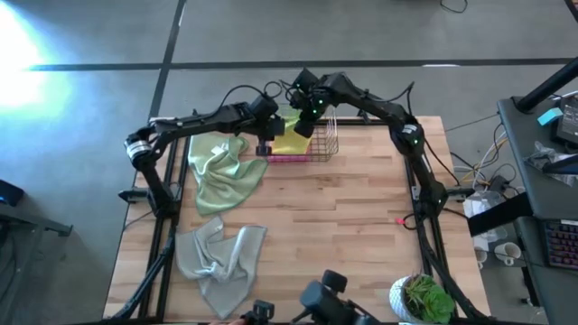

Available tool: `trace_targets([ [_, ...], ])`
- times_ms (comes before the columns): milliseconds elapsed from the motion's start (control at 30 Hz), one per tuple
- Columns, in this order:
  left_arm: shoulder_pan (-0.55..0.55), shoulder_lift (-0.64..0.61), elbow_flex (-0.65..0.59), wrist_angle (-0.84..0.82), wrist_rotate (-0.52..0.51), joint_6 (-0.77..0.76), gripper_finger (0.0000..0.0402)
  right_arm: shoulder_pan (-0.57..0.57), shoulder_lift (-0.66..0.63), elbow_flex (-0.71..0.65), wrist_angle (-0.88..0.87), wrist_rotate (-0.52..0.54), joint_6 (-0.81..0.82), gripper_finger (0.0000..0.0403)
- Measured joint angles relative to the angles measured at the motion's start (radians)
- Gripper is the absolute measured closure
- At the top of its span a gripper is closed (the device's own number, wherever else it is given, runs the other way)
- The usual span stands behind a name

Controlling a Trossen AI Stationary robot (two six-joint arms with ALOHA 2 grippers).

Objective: Fold microfiber towels
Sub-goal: Stack the folded green microfiber cloth on top of the yellow microfiber cloth in the wire basket

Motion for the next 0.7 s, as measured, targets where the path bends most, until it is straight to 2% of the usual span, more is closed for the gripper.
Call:
trace_targets([
  [300,-0.008,0.053,-0.024,-0.004,0.022,-0.050,0.0392,0.010,0.038,-0.001,-0.083,-0.044,0.015,0.0394],
  [467,-0.010,0.054,-0.028,-0.022,0.022,-0.052,0.0392,0.017,0.038,-0.001,-0.099,-0.114,0.015,0.0392],
  [700,-0.014,0.054,-0.028,-0.027,0.018,-0.052,0.0377,0.041,0.037,-0.001,-0.103,-0.116,-0.002,0.0353],
])
